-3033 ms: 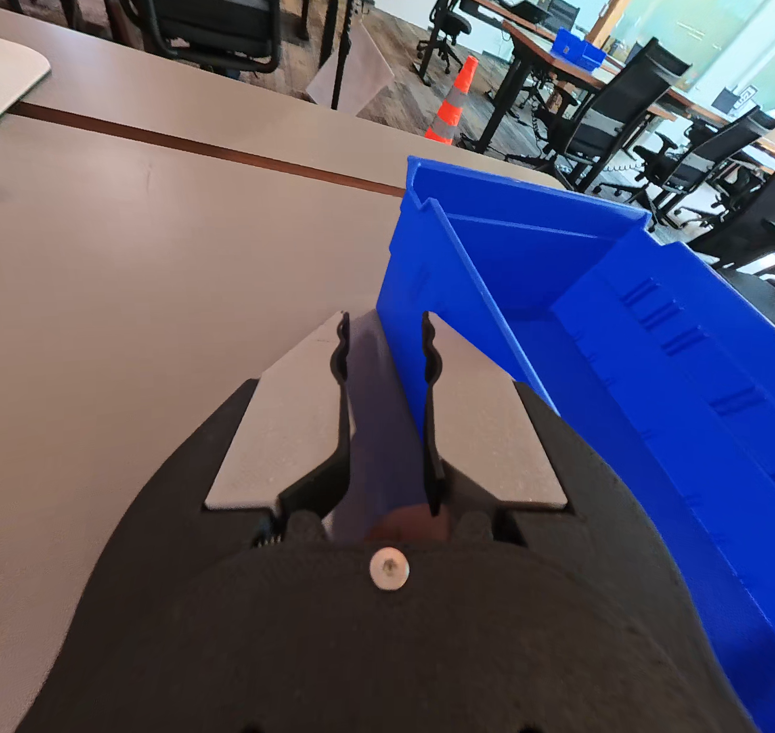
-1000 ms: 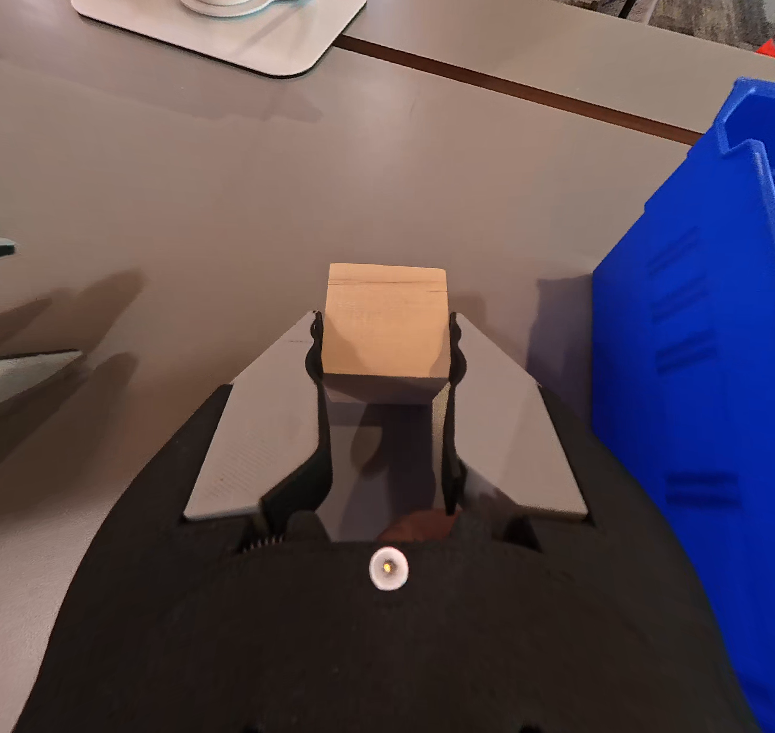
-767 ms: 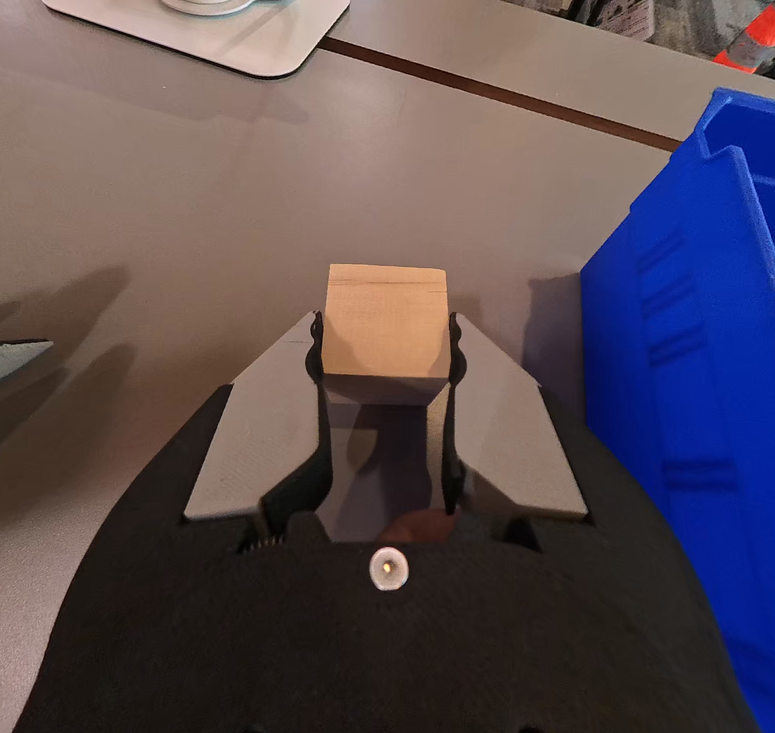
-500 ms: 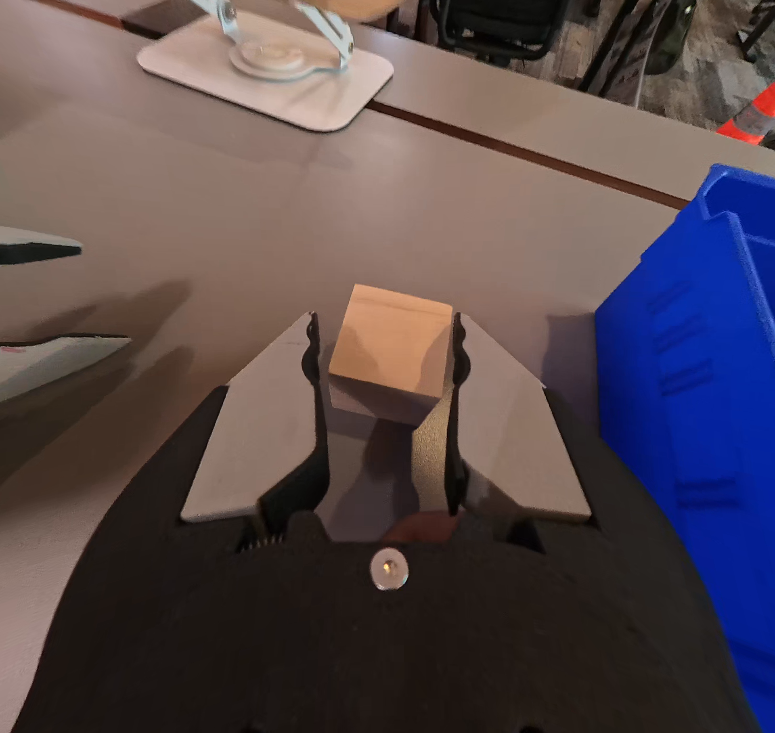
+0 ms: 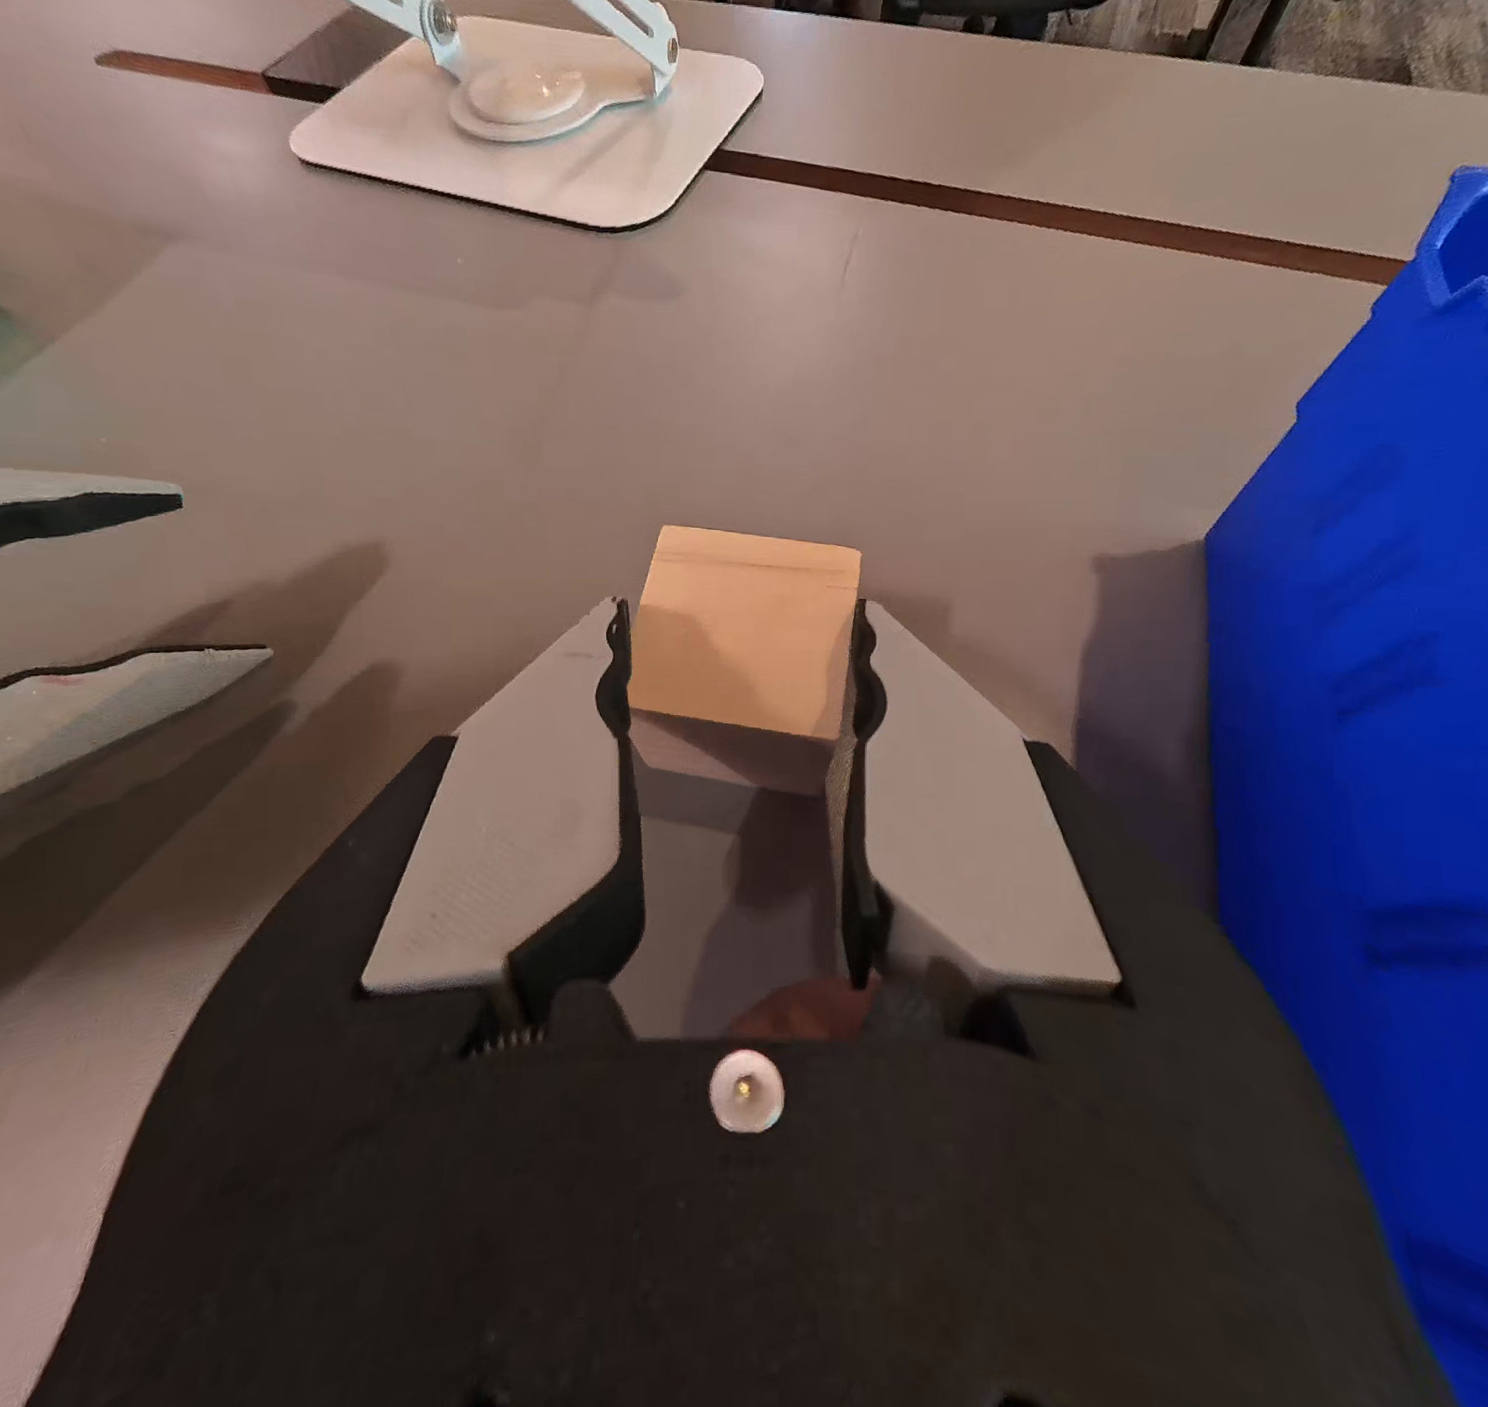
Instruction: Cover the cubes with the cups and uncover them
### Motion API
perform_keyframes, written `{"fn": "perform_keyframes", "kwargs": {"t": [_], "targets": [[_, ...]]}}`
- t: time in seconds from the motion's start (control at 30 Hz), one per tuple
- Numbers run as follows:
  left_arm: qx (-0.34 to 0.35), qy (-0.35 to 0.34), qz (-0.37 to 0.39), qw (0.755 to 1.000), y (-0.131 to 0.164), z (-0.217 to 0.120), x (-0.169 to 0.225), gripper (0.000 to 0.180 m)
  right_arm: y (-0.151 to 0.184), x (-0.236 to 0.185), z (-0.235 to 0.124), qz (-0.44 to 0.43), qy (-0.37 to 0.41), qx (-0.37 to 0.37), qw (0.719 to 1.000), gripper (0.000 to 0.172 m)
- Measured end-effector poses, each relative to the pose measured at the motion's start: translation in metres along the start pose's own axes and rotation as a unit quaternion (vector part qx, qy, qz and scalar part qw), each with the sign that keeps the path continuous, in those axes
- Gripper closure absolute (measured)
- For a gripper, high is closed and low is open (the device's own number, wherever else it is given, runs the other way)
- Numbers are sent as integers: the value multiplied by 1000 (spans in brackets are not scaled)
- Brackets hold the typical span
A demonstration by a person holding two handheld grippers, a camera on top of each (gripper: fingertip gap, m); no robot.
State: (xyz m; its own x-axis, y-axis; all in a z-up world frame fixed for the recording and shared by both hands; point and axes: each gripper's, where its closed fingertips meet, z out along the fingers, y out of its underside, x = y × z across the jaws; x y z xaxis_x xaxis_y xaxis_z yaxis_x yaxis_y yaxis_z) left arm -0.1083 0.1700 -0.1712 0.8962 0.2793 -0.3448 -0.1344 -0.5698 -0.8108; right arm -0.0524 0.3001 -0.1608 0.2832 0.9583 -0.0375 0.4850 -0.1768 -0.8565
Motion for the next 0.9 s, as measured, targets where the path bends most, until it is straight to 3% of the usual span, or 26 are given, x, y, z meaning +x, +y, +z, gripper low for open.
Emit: {"fn": "perform_keyframes", "kwargs": {"t": [0.3,0.5,0.67,0.77,0.9], "targets": [[-3,-1,0,1000,1,0,0,134,-5,8,-6,-16,28,14,999,119],[-4,-1,-2,1000,1,0,-1,134,-5,0,-7,-25,13,8,1000,128],[-6,0,0,1000,2,1,-1,134,-21,-7,-8,-75,42,61,994,115],[-10,2,9,1000,3,1,1,134,-7,-5,5,-84,55,23,995,108],[-18,-2,21,1000,6,2,2,133,5,2,12,-73,62,-9,995,113]]}}
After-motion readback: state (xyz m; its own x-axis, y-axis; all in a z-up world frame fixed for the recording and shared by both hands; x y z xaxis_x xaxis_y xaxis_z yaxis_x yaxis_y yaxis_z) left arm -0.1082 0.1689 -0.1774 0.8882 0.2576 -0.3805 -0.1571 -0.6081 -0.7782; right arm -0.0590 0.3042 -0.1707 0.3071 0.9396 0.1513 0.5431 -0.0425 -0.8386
